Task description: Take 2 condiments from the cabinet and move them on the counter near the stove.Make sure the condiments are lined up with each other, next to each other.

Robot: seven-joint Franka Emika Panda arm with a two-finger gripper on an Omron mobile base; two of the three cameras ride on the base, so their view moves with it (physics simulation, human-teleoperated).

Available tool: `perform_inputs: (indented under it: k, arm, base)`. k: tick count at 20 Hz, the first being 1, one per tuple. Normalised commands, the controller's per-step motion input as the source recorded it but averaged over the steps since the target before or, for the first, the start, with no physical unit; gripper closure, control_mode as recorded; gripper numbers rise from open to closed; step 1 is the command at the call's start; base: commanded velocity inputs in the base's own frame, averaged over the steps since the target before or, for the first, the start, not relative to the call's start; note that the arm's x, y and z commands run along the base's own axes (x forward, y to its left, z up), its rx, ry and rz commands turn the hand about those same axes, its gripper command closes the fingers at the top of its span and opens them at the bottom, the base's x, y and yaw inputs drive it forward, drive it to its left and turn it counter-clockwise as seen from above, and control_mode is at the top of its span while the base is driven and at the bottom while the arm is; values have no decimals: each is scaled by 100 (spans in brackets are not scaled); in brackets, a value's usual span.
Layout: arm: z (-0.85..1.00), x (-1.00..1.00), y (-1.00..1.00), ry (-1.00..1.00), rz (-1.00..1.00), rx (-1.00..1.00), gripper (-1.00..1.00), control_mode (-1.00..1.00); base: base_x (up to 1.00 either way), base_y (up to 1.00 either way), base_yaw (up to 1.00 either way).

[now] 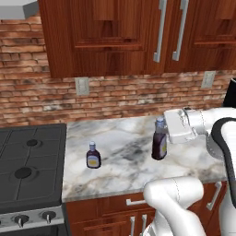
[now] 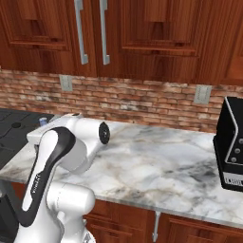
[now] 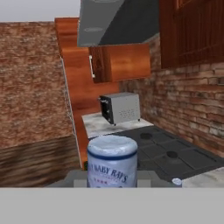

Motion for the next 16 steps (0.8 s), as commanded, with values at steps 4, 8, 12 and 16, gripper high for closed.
perform_inputs:
  k: [4, 8, 12, 16]
  arm:
    - [-57, 33, 22, 0, 5, 4, 100, -100]
    - [-33, 55, 47, -1, 4, 3, 100, -100]
    - [-17, 59, 50, 0, 2, 2, 100, -100]
    - [-19, 52, 43, 0, 0, 0, 100, -100]
  base:
    - [0, 0, 0]
    - [0, 0, 0]
    - [0, 0, 0]
    - [0, 0, 0]
